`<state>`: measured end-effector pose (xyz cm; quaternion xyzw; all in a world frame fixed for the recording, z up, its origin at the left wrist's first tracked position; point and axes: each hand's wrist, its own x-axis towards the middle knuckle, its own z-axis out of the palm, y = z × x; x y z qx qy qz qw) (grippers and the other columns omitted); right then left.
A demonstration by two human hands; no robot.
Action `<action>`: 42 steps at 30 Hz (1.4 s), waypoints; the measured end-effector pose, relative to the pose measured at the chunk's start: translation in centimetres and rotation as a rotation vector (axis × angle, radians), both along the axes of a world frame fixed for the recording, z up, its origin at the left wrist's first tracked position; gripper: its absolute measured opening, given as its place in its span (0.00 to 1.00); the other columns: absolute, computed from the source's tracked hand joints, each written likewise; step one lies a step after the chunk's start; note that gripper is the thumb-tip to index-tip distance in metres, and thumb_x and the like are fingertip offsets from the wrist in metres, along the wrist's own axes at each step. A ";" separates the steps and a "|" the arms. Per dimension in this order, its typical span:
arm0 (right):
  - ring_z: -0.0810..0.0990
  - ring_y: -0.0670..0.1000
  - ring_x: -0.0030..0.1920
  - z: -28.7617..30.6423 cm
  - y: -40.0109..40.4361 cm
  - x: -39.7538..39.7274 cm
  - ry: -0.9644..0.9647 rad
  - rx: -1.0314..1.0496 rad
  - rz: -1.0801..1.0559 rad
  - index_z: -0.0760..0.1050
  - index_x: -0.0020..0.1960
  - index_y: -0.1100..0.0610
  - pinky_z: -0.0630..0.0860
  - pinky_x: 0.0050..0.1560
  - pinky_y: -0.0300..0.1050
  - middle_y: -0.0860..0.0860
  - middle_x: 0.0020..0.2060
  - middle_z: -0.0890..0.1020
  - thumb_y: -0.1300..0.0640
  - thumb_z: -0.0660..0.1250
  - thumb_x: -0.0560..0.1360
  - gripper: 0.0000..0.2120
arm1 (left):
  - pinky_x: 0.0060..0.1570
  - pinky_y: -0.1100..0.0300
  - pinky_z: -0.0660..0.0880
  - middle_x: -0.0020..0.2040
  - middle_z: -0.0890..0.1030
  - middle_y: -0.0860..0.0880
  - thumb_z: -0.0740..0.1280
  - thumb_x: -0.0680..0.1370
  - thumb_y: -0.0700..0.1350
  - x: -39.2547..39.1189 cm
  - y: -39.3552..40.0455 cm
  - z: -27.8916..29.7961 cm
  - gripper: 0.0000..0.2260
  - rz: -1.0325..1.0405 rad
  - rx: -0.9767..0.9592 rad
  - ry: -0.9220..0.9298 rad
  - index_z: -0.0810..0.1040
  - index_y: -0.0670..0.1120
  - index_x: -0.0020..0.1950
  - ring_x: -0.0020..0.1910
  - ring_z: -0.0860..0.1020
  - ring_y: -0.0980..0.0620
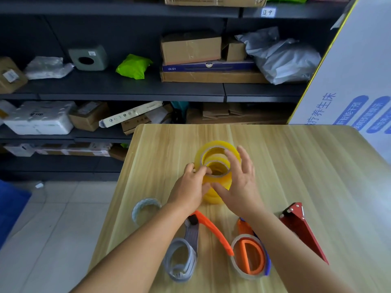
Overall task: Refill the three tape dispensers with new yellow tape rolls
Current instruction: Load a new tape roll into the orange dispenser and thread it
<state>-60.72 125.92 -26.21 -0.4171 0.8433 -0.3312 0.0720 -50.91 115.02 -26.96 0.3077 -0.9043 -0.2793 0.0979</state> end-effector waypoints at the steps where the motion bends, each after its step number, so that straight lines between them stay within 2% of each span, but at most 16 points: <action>1: 0.50 0.53 0.77 0.3 -0.1 0.4 -0.089 -0.060 -0.070 0.55 0.77 0.52 0.55 0.72 0.48 0.53 0.78 0.50 0.50 0.72 0.73 0.39 | 0.46 0.52 0.74 0.55 0.69 0.48 0.66 0.77 0.48 0.5 0.2 0.2 0.12 0.002 0.008 0.043 0.74 0.49 0.60 0.47 0.77 0.45; 3: 0.55 0.51 0.76 1.2 -0.1 1.0 -0.333 -0.136 -0.175 0.50 0.78 0.54 0.59 0.73 0.48 0.52 0.76 0.57 0.49 0.71 0.73 0.42 | 0.49 0.51 0.75 0.55 0.70 0.47 0.68 0.76 0.45 1.7 0.6 0.2 0.12 0.005 0.039 0.141 0.75 0.48 0.59 0.49 0.76 0.47; 4: 0.63 0.50 0.73 1.6 0.0 1.2 -0.460 -0.166 -0.197 0.53 0.77 0.53 0.66 0.70 0.46 0.51 0.72 0.66 0.50 0.72 0.73 0.40 | 0.50 0.51 0.75 0.55 0.71 0.48 0.69 0.75 0.44 2.4 0.7 0.1 0.12 0.007 0.057 0.189 0.76 0.47 0.58 0.49 0.76 0.48; 6: 0.79 0.47 0.58 2.0 0.3 2.1 -0.604 -0.230 -0.184 0.66 0.68 0.51 0.76 0.55 0.40 0.46 0.56 0.80 0.53 0.73 0.72 0.28 | 0.52 0.53 0.74 0.54 0.73 0.49 0.71 0.74 0.43 3.8 1.0 -0.3 0.12 0.008 0.094 0.264 0.77 0.47 0.57 0.50 0.75 0.51; 8: 0.82 0.46 0.50 2.0 0.4 3.2 -0.614 -0.276 -0.182 0.70 0.63 0.51 0.78 0.50 0.41 0.45 0.48 0.82 0.56 0.75 0.70 0.25 | 0.57 0.53 0.73 0.55 0.73 0.50 0.71 0.74 0.43 5.2 1.3 -0.6 0.13 0.004 0.149 0.295 0.76 0.48 0.57 0.53 0.75 0.53; 13: 0.79 0.48 0.51 2.5 0.8 6.2 -0.529 -0.253 -0.125 0.66 0.69 0.50 0.77 0.52 0.44 0.48 0.54 0.78 0.58 0.78 0.66 0.36 | 0.63 0.55 0.71 0.63 0.72 0.53 0.73 0.71 0.47 8.2 2.4 -0.7 0.25 0.093 0.320 0.343 0.63 0.55 0.62 0.63 0.72 0.53; 16: 0.73 0.46 0.56 3.2 1.3 7.2 -0.416 -0.179 -0.051 0.65 0.71 0.49 0.69 0.49 0.33 0.45 0.59 0.72 0.60 0.78 0.65 0.38 | 0.66 0.64 0.61 0.69 0.61 0.56 0.71 0.74 0.47 9.4 2.8 0.6 0.35 0.144 0.261 0.332 0.53 0.51 0.73 0.70 0.61 0.58; 18: 0.71 0.44 0.57 3.4 1.5 7.9 -0.375 -0.150 0.007 0.67 0.70 0.48 0.65 0.47 0.26 0.44 0.60 0.71 0.61 0.77 0.64 0.38 | 0.69 0.65 0.54 0.73 0.55 0.56 0.69 0.76 0.48 10.3 2.9 1.5 0.38 0.089 0.135 0.324 0.48 0.51 0.77 0.73 0.54 0.61; 21: 0.74 0.38 0.53 3.8 2.0 8.9 -0.389 -0.123 0.083 0.65 0.67 0.44 0.67 0.45 0.22 0.43 0.57 0.74 0.65 0.76 0.65 0.37 | 0.73 0.60 0.56 0.78 0.51 0.54 0.65 0.78 0.47 11.4 3.3 2.5 0.32 -0.046 0.019 0.257 0.52 0.52 0.78 0.76 0.52 0.56; 24: 0.74 0.33 0.47 3.8 2.4 10.0 -0.396 -0.074 0.158 0.63 0.65 0.43 0.68 0.43 0.23 0.39 0.53 0.76 0.68 0.74 0.66 0.36 | 0.70 0.66 0.57 0.76 0.59 0.53 0.63 0.79 0.46 12.6 3.5 2.8 0.26 -0.055 0.088 0.212 0.59 0.51 0.76 0.74 0.59 0.56; 28: 0.77 0.40 0.53 3.1 3.2 11.3 -0.426 -0.050 0.199 0.64 0.66 0.44 0.74 0.51 0.36 0.36 0.54 0.76 0.66 0.74 0.66 0.36 | 0.67 0.61 0.66 0.69 0.68 0.55 0.69 0.76 0.46 14.7 3.6 3.1 0.28 0.005 0.212 0.222 0.64 0.52 0.74 0.67 0.68 0.56; 32: 0.75 0.44 0.57 2.8 4.0 12.4 -0.437 -0.115 0.124 0.64 0.69 0.47 0.73 0.52 0.35 0.42 0.58 0.74 0.60 0.76 0.67 0.36 | 0.60 0.63 0.70 0.59 0.71 0.59 0.72 0.73 0.46 16.3 4.2 3.4 0.26 0.083 0.240 0.319 0.70 0.52 0.70 0.59 0.72 0.59; 35: 0.75 0.48 0.58 2.5 4.4 13.2 -0.411 -0.120 0.079 0.65 0.68 0.48 0.75 0.55 0.42 0.46 0.59 0.75 0.57 0.77 0.68 0.34 | 0.57 0.59 0.74 0.56 0.73 0.60 0.75 0.70 0.46 17.0 4.8 3.4 0.23 0.135 0.280 0.383 0.74 0.56 0.63 0.55 0.72 0.63; 37: 0.75 0.48 0.59 2.4 4.6 13.6 -0.399 -0.124 0.075 0.66 0.69 0.48 0.74 0.55 0.39 0.48 0.60 0.75 0.56 0.77 0.68 0.33 | 0.54 0.60 0.75 0.55 0.74 0.59 0.76 0.68 0.45 17.4 5.1 3.3 0.22 0.154 0.302 0.403 0.74 0.57 0.58 0.55 0.72 0.64; 39: 0.74 0.47 0.61 2.3 4.8 13.8 -0.392 -0.121 0.088 0.67 0.70 0.48 0.70 0.53 0.31 0.47 0.62 0.74 0.58 0.76 0.69 0.32 | 0.51 0.64 0.73 0.54 0.75 0.58 0.77 0.68 0.45 17.8 5.4 3.4 0.22 0.160 0.345 0.406 0.73 0.58 0.57 0.55 0.72 0.64; 42: 0.73 0.45 0.62 2.2 5.1 14.2 -0.426 -0.113 0.105 0.68 0.69 0.46 0.69 0.50 0.23 0.46 0.64 0.74 0.60 0.74 0.71 0.31 | 0.51 0.66 0.72 0.54 0.74 0.57 0.77 0.67 0.46 18.3 5.6 3.4 0.25 0.154 0.395 0.378 0.72 0.59 0.61 0.54 0.73 0.61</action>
